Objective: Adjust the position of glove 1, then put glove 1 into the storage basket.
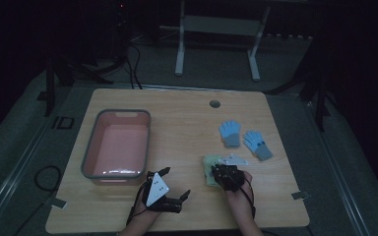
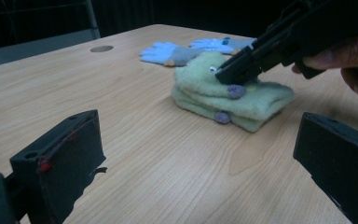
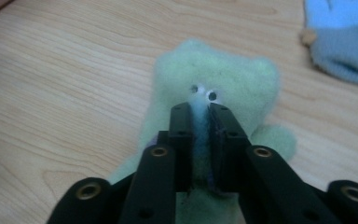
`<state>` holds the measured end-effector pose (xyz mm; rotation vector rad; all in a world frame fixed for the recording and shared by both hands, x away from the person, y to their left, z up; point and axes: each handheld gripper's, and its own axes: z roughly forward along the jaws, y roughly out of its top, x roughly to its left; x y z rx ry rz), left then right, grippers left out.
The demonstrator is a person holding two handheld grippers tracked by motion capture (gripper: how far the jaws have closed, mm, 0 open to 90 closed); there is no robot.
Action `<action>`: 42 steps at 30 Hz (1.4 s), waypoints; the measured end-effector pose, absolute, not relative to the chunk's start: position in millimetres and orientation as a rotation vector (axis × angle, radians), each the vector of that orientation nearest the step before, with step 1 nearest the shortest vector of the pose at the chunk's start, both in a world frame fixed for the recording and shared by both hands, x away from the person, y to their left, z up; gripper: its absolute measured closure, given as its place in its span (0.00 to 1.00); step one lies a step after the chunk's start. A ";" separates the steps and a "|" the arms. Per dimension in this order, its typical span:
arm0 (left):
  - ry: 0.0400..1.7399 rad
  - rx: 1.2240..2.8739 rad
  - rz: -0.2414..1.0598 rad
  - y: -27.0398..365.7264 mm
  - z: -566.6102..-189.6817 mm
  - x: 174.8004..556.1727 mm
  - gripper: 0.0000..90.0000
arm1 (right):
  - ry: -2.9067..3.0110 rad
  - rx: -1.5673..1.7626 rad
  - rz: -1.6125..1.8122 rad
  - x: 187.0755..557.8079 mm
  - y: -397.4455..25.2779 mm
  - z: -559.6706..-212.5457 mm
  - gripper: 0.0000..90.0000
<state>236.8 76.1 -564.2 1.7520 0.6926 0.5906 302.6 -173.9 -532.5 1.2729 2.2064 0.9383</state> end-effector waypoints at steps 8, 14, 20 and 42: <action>0.692 1.756 0.594 75.3 -564.1 236.8 0.02 | 2.226 1.201 1.001 304.7 -185.9 -515.1 0.69; 0.732 1.747 0.591 72.3 -563.8 239.0 0.02 | 2.278 1.136 1.074 310.9 -201.2 -505.5 0.41; 0.665 1.810 0.590 65.4 -561.9 241.2 0.02 | 2.369 1.106 1.172 319.9 -214.0 -506.6 0.19; 0.512 2.012 0.442 30.2 -542.1 250.8 0.06 | 2.408 0.978 1.243 333.8 -238.3 -502.2 0.14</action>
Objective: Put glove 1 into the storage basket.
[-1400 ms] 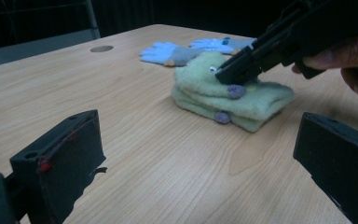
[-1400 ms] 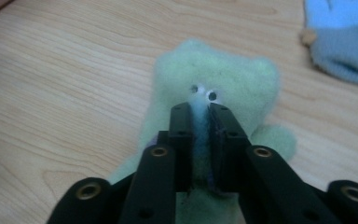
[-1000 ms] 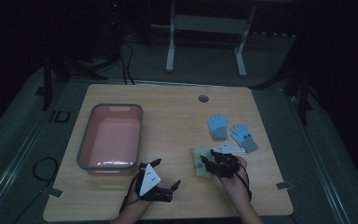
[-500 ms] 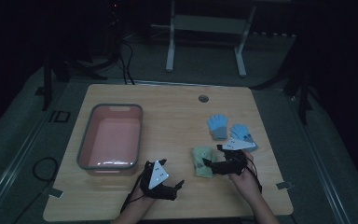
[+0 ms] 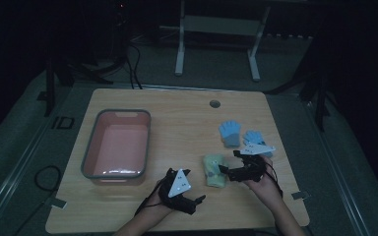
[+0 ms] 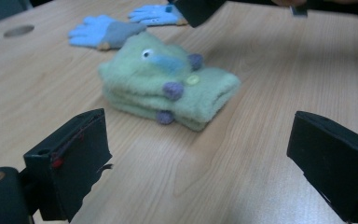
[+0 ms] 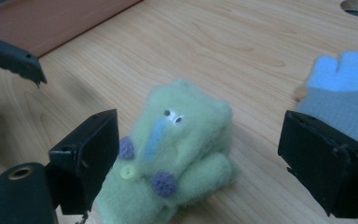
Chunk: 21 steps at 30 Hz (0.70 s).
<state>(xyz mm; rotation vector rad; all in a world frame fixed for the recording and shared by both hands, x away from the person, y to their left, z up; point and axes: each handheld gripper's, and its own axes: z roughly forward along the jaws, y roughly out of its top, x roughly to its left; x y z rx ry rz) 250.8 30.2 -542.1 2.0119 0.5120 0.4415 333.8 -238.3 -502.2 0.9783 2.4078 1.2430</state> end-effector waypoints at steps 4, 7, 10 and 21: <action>0.441 2.058 0.436 22.3 -539.7 255.1 0.08 | 2.426 0.987 1.274 337.1 -239.7 -499.4 0.13; 0.408 2.062 0.439 18.4 -538.8 259.2 0.08 | 2.427 0.976 1.268 340.4 -238.7 -497.1 0.17; 0.364 2.064 0.427 16.2 -537.4 262.6 0.15 | 2.440 0.974 1.292 346.0 -237.8 -494.4 0.24; 0.202 2.129 0.417 -1.4 -536.0 276.8 0.40 | 2.534 1.045 1.301 367.5 -226.7 -500.6 0.39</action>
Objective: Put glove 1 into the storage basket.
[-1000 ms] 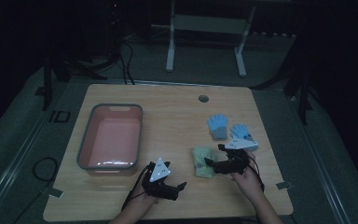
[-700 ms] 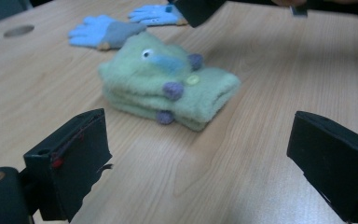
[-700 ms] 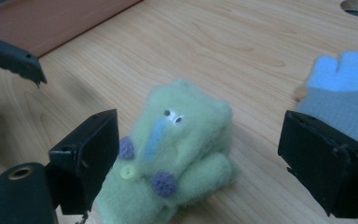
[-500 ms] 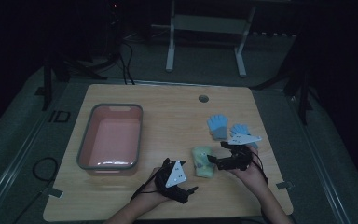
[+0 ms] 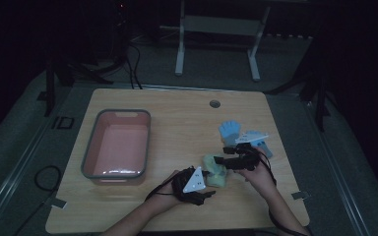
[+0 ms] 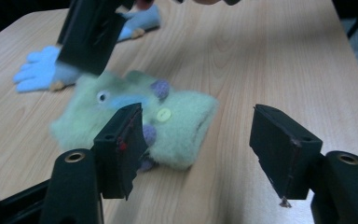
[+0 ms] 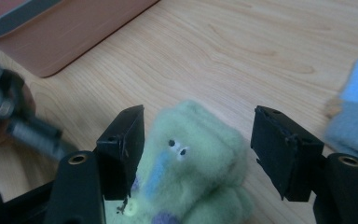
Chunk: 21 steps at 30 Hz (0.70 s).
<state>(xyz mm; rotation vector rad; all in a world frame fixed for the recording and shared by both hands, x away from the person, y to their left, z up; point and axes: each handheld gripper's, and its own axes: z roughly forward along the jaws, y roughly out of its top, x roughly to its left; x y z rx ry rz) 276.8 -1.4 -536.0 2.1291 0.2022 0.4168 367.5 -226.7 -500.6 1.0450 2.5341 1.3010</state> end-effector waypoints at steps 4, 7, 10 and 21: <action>0.155 2.152 0.429 -10.3 -539.3 280.9 0.43 | 2.555 1.091 1.306 372.8 -224.2 -508.9 0.38; 0.122 2.184 0.456 -15.8 -543.2 285.1 0.43 | 2.573 1.103 1.277 376.1 -222.0 -516.5 0.34; 0.102 2.219 0.457 -19.7 -547.5 290.8 0.43 | 2.598 1.118 1.238 379.5 -219.8 -525.1 0.33; 0.026 2.279 0.552 -30.3 -555.3 294.6 0.45 | 2.664 1.182 1.183 383.1 -215.8 -547.5 0.44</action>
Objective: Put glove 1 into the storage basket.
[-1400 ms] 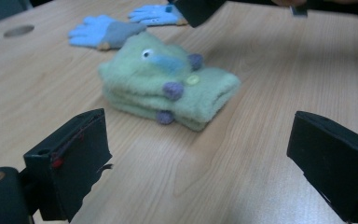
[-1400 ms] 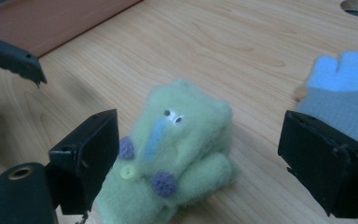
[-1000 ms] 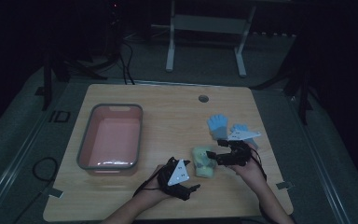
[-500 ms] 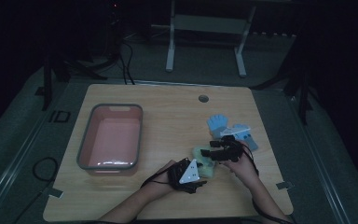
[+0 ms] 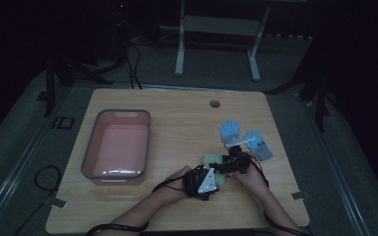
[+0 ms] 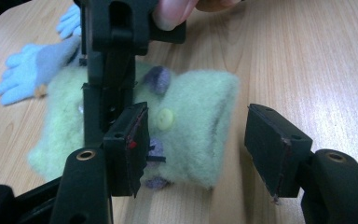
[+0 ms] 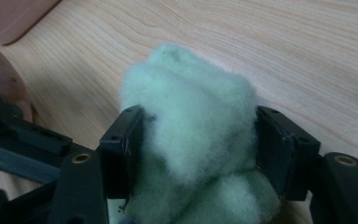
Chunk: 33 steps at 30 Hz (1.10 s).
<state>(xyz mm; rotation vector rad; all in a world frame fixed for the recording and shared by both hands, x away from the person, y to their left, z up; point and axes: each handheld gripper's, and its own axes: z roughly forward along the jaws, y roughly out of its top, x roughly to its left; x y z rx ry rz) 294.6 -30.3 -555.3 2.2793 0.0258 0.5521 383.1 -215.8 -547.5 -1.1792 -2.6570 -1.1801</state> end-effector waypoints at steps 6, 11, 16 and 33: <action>-0.024 2.302 0.632 -35.8 -559.9 290.5 0.49 | -2.639 -1.167 -1.150 384.1 -216.2 -546.4 0.57; -0.046 2.304 0.702 -40.5 -562.9 291.3 0.69 | -2.622 -1.169 -1.136 383.2 -215.4 -546.4 0.64; 0.047 2.309 0.526 -35.5 -554.1 303.5 0.82 | -2.622 -1.159 -1.139 381.3 -213.9 -545.3 0.72; 0.079 2.330 0.486 -21.7 -532.0 310.1 0.85 | -2.618 -1.152 -1.196 379.1 -204.4 -531.6 0.80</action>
